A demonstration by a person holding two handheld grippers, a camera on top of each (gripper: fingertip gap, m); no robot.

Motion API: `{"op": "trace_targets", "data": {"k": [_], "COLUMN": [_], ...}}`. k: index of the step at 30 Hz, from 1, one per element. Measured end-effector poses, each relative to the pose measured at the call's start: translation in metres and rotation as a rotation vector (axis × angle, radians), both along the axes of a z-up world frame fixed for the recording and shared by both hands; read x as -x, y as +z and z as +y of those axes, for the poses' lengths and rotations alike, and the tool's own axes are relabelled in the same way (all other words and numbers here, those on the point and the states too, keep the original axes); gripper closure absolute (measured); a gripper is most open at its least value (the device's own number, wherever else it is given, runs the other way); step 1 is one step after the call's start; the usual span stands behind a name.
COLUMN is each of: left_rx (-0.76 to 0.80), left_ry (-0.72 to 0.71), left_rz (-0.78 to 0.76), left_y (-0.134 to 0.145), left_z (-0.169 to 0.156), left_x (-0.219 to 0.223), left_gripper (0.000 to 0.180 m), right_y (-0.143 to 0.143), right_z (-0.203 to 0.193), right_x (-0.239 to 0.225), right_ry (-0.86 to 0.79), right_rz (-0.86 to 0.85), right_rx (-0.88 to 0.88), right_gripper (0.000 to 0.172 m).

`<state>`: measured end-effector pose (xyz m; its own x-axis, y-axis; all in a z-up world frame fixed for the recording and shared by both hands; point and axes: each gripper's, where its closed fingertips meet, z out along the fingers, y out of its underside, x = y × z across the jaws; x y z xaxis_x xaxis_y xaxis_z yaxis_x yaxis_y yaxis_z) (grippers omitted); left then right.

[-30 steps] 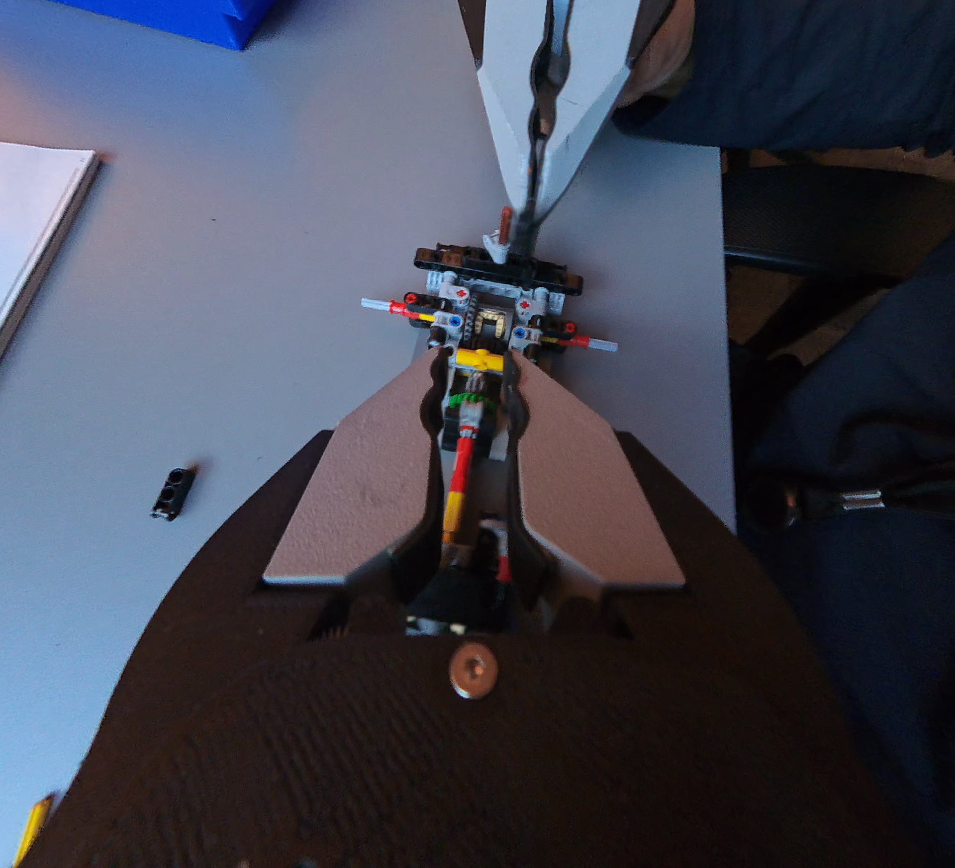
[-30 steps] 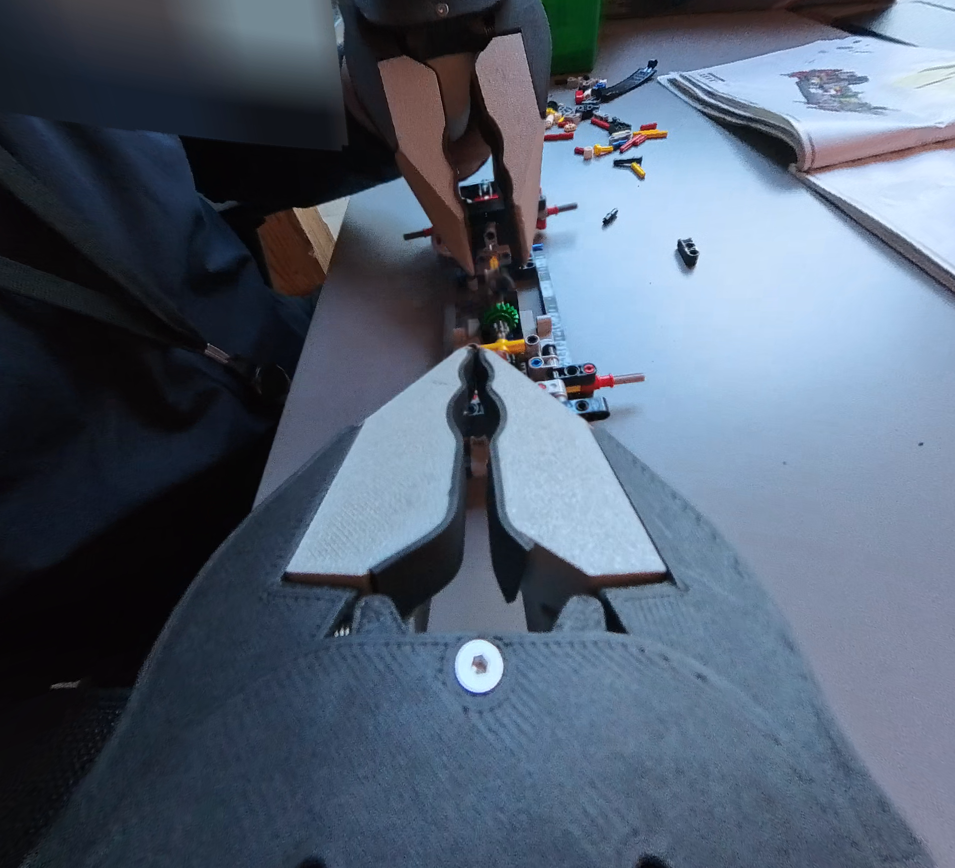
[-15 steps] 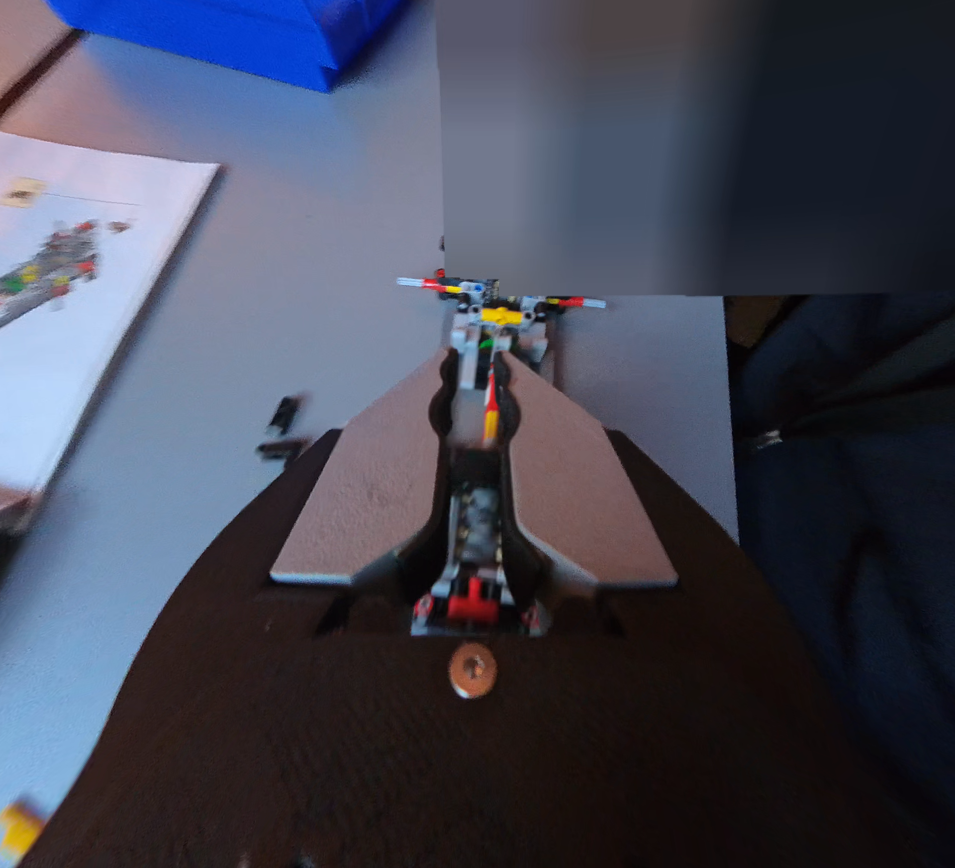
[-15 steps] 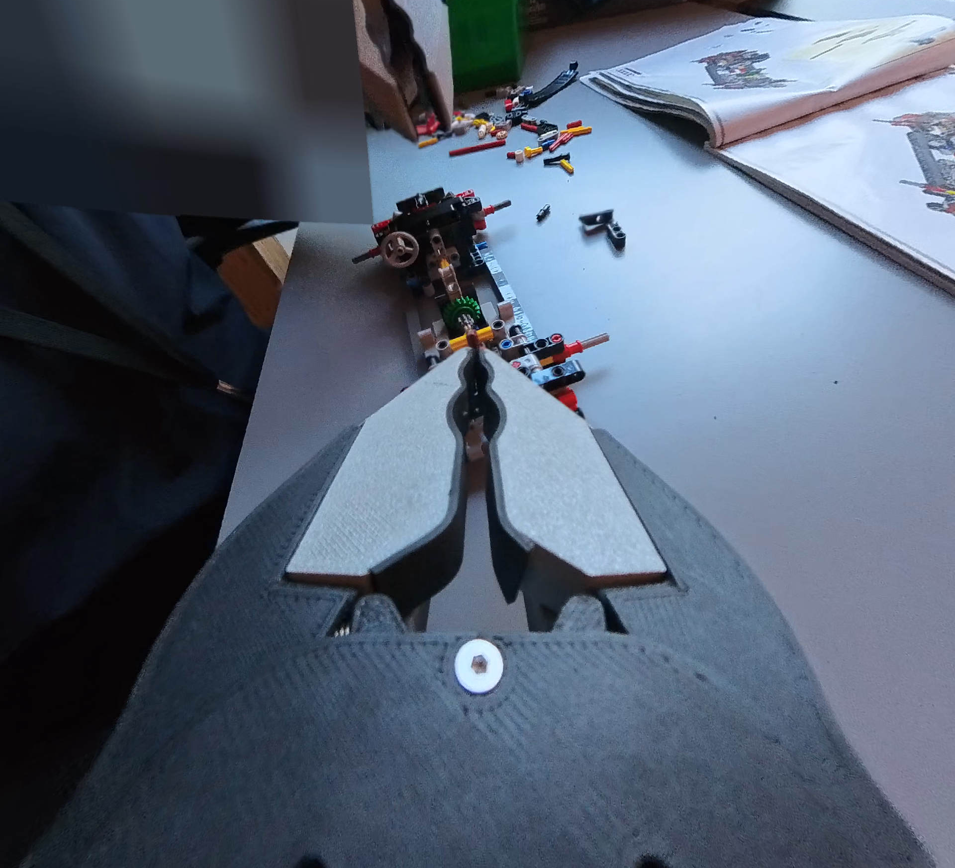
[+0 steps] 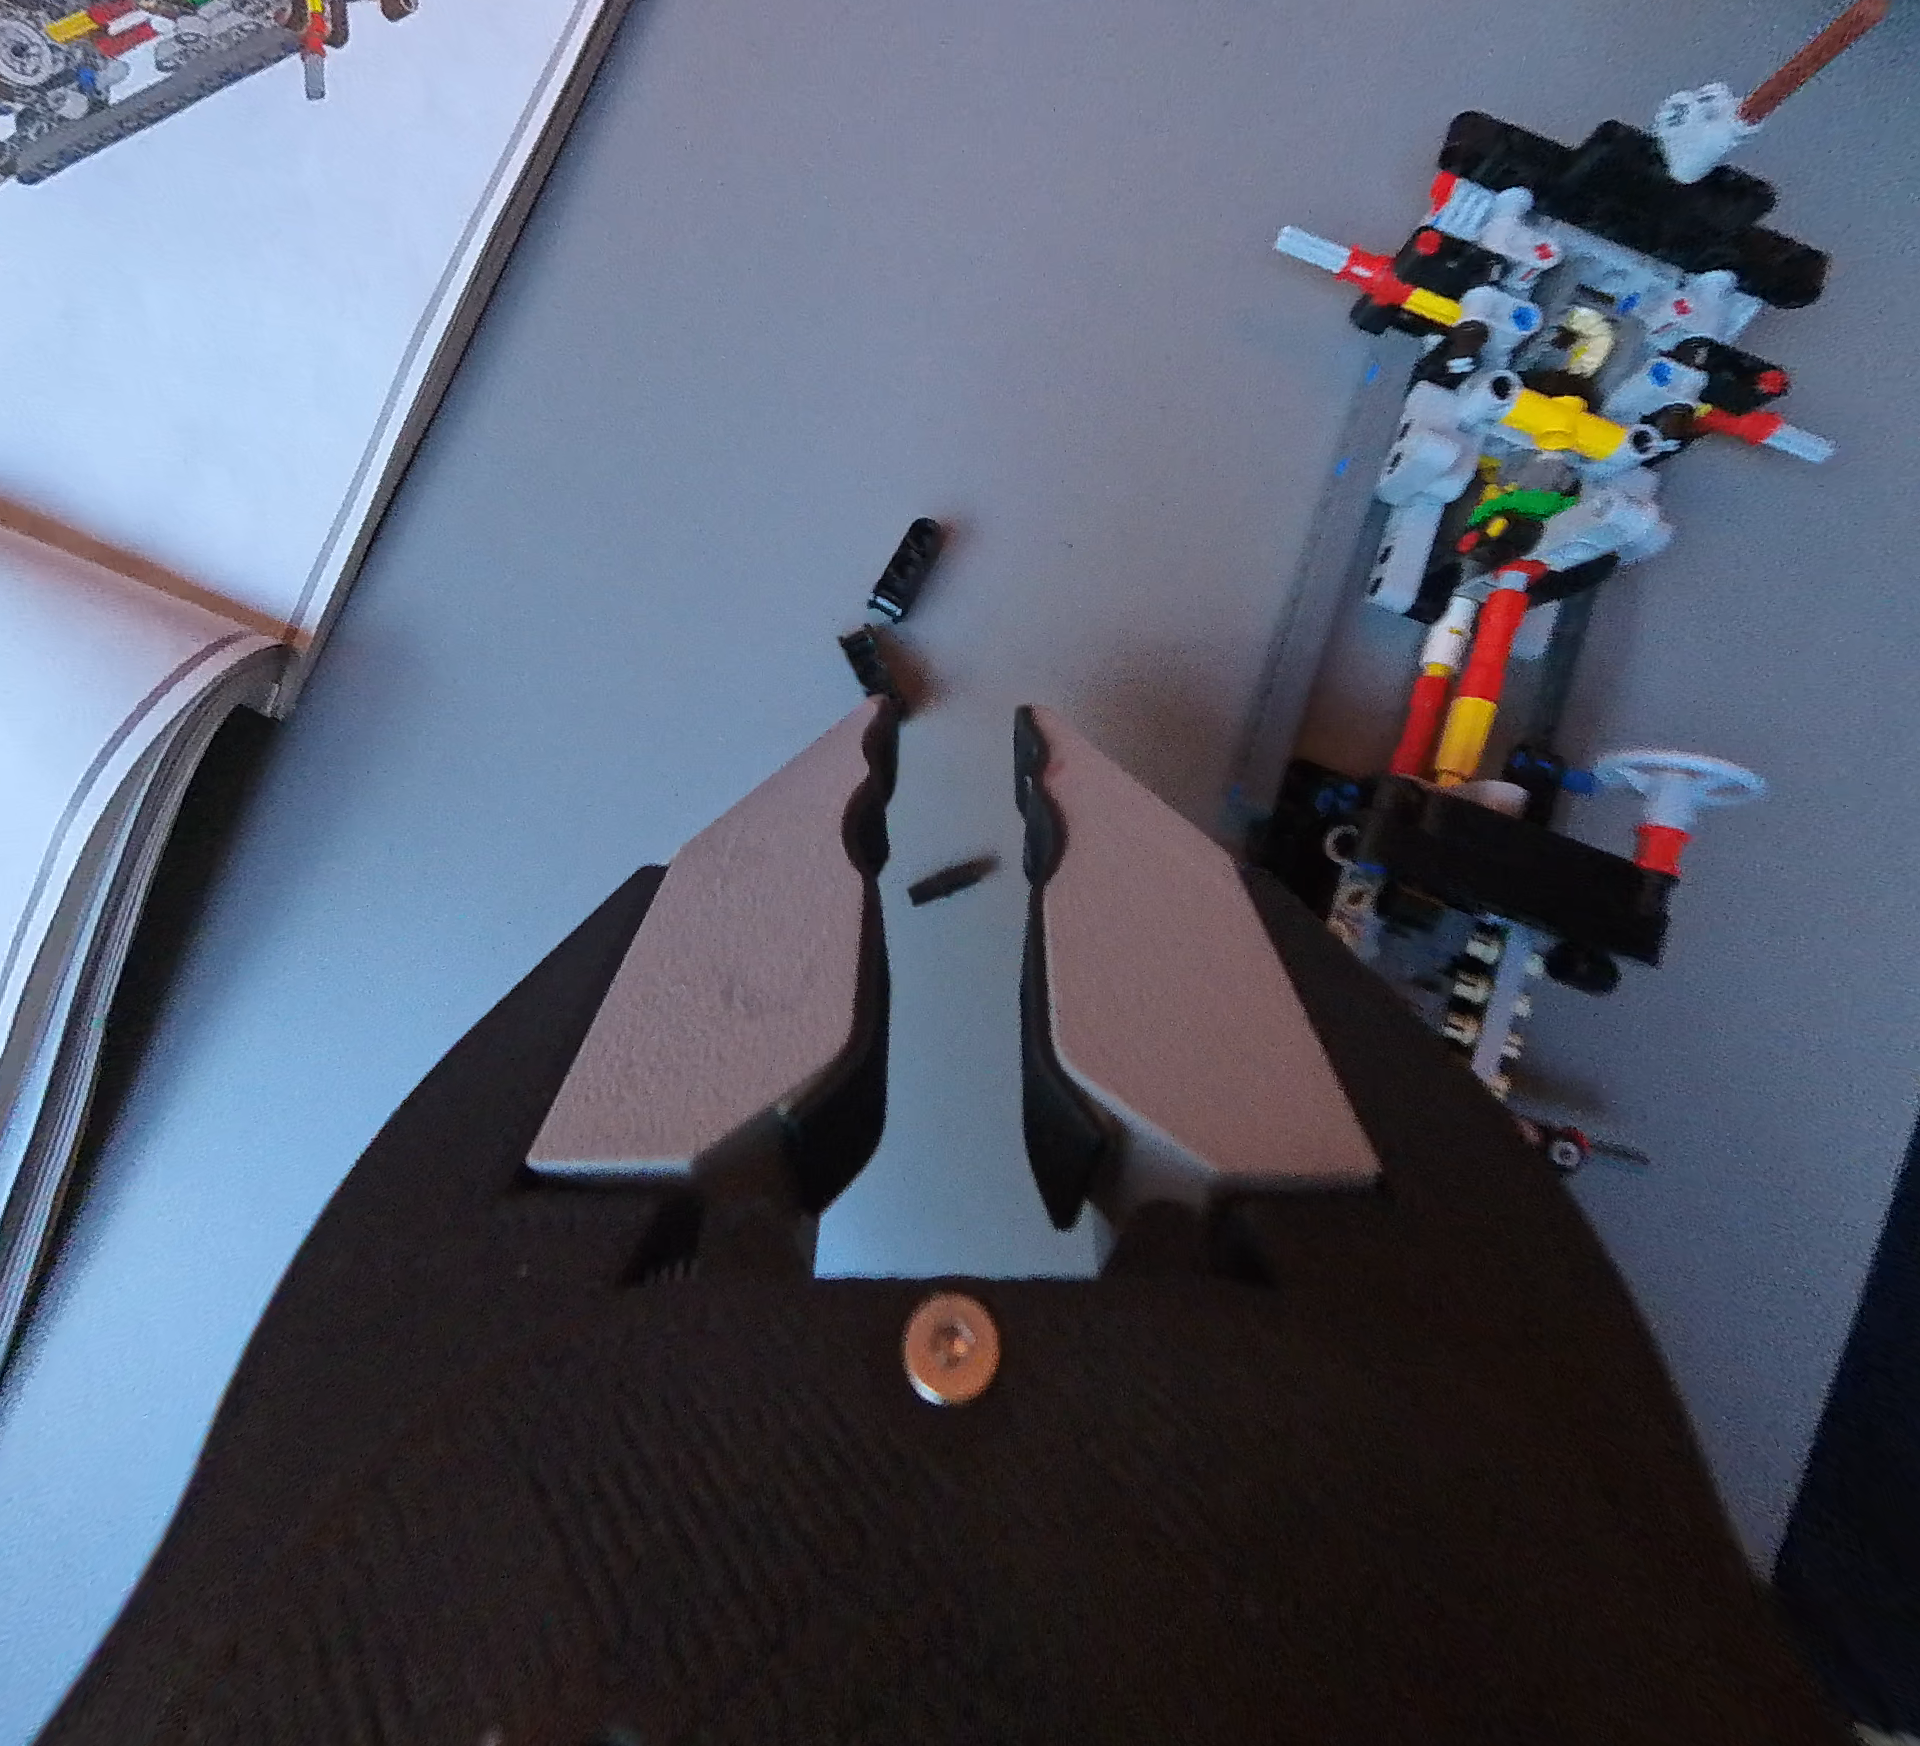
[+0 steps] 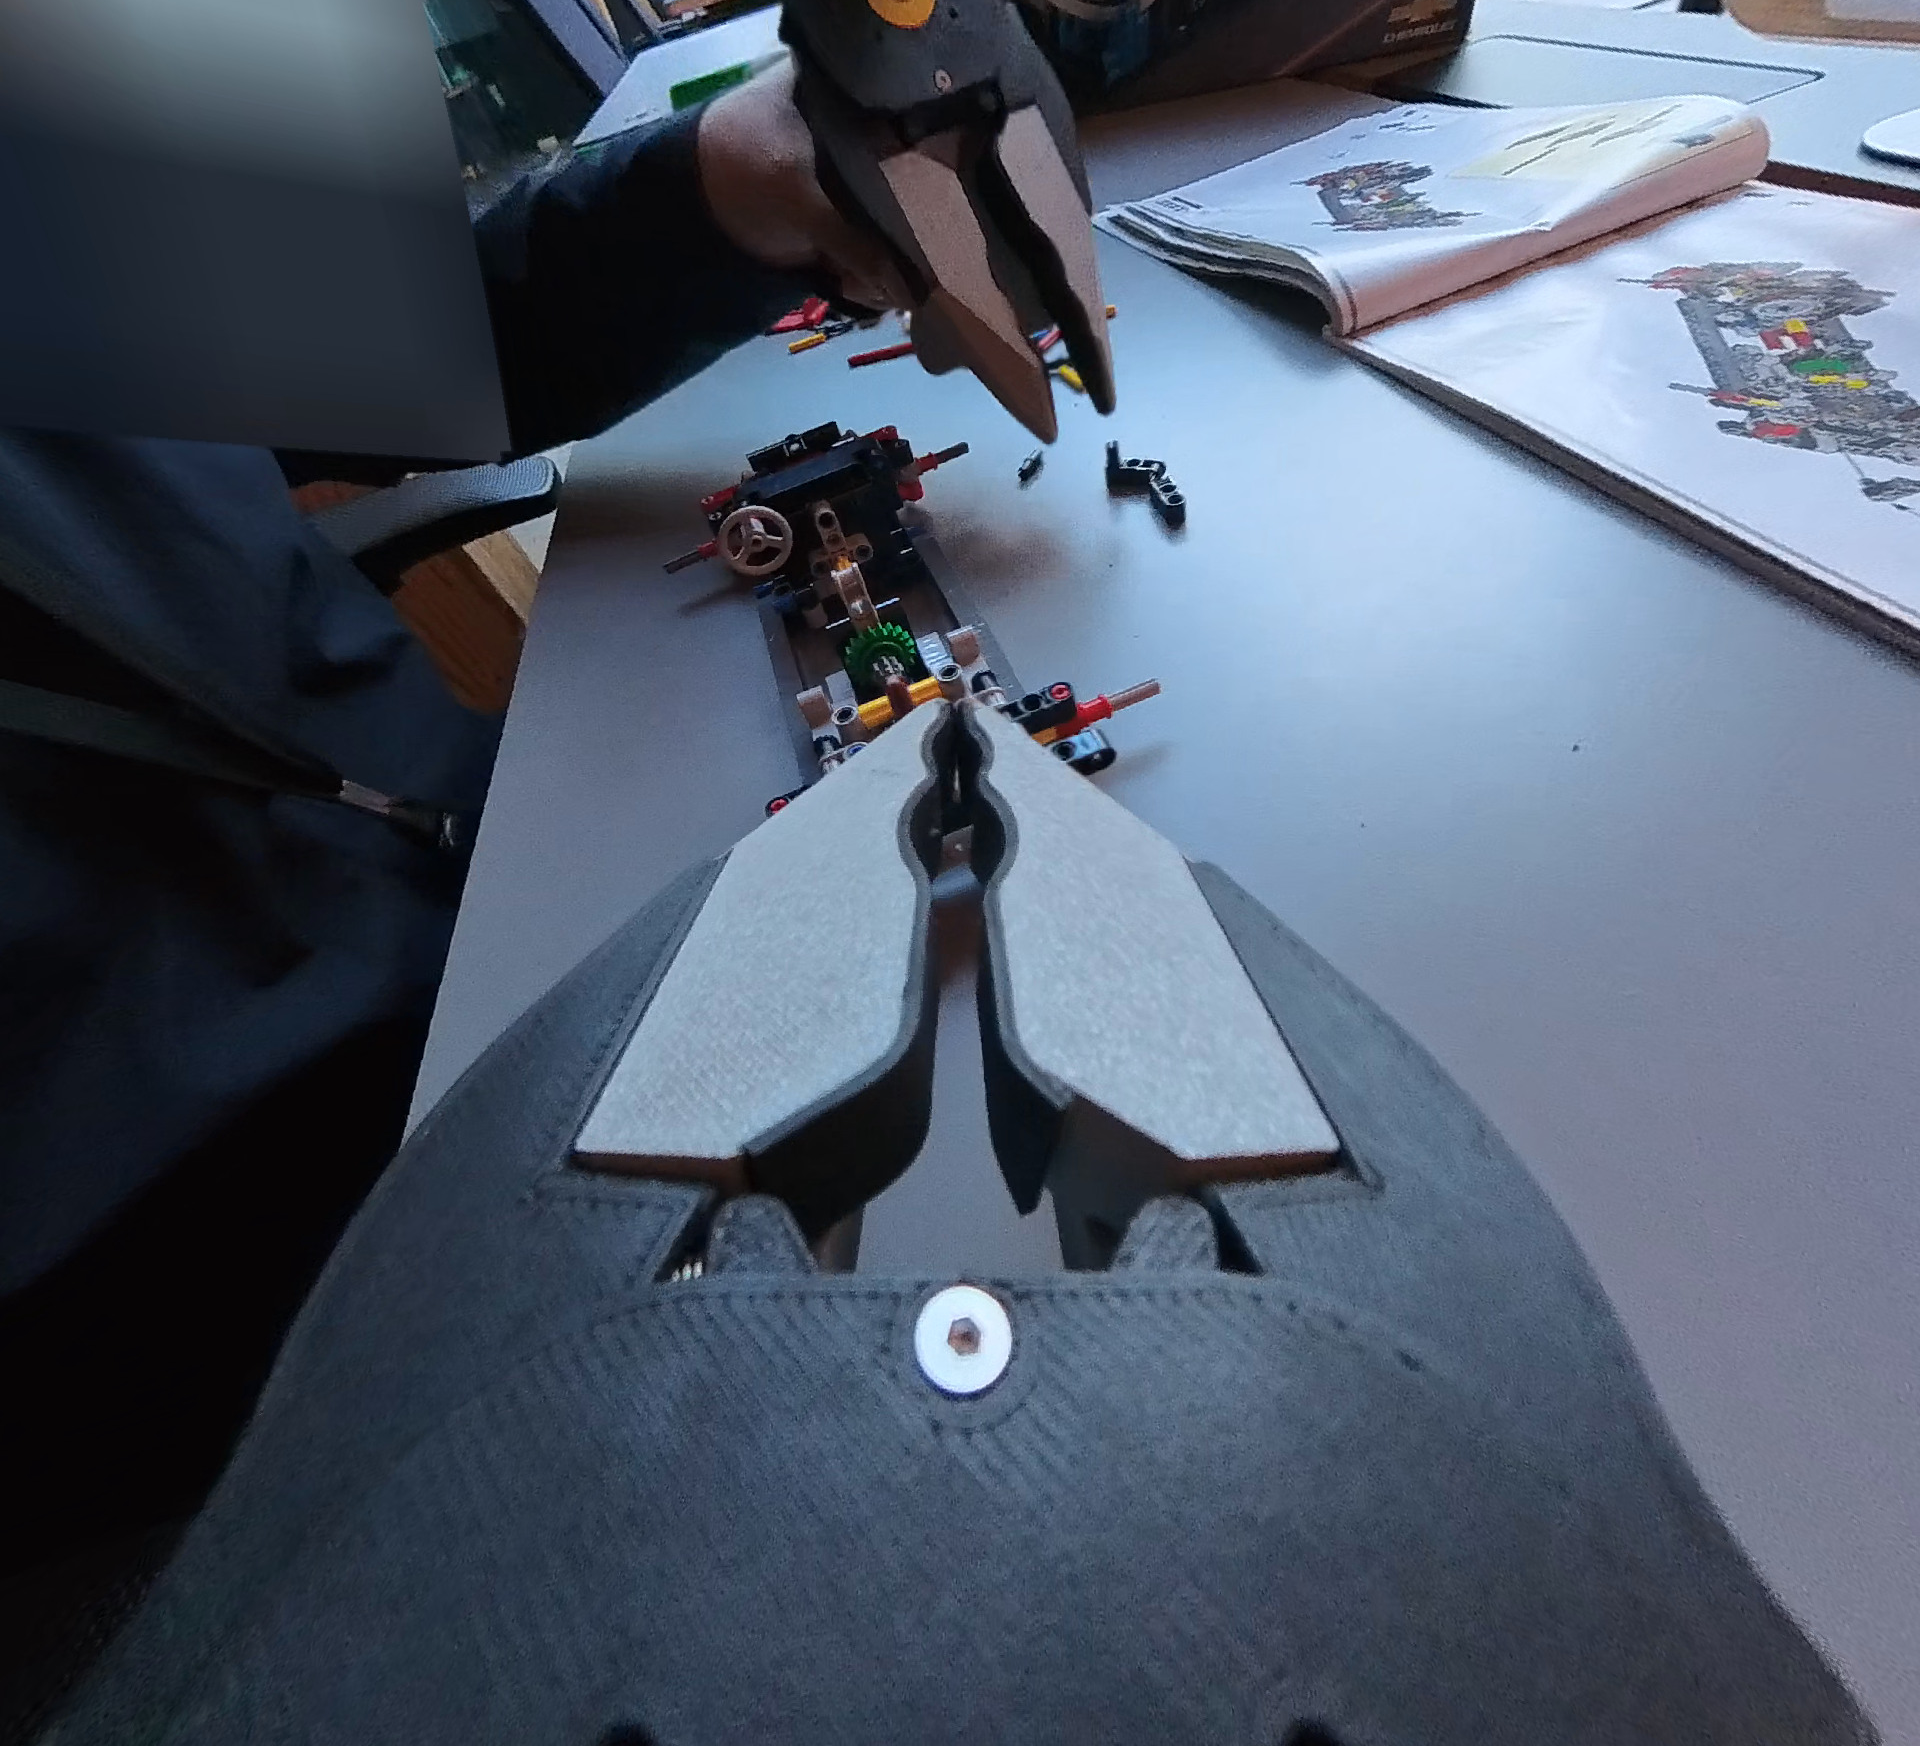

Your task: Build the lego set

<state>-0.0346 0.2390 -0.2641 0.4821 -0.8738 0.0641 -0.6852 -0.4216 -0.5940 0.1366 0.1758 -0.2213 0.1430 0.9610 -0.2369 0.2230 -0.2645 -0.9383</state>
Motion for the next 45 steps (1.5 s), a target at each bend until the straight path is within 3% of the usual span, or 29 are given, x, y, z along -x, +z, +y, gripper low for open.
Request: {"op": "trace_targets", "data": {"k": [4, 9, 19, 26, 40, 45], "left_rx": [0.006, 0.041, 0.050, -0.024, -0.107, -0.072], "left_ry": [0.005, -0.001, 0.083, -0.032, -0.294, -0.352], "left_rz": [0.046, 0.027, 0.011, 0.027, -0.015, -0.073], "left_y": [-0.011, -0.020, -0.011, -0.012, -0.024, -0.027], "left_z": [0.010, 0.014, 0.015, -0.007, -0.024, -0.028], "left_x": [-0.001, -0.002, 0.043, 0.051, 0.041, 0.032], "left_gripper": [0.160, 0.177, 0.163, 0.164, 0.158, 0.173], "right_y": [0.002, 0.001, 0.001, 0.002, 0.020, 0.032], "right_z": [0.004, 0.004, 0.007, 0.012, 0.041, 0.052], "right_x": [-0.003, -0.002, -0.004, -0.006, -0.024, -0.035], "right_ry": [-0.018, -0.016, -0.030, -0.042, -0.076, -0.079], "right_rz": [0.010, 0.003, 0.012, 0.024, 0.221, 0.341], "right_rx": [0.004, 0.004, 0.018, 0.032, 0.173, 0.224], "right_gripper": [0.172, 0.172, 0.172, 0.172, 0.172, 0.172]}}
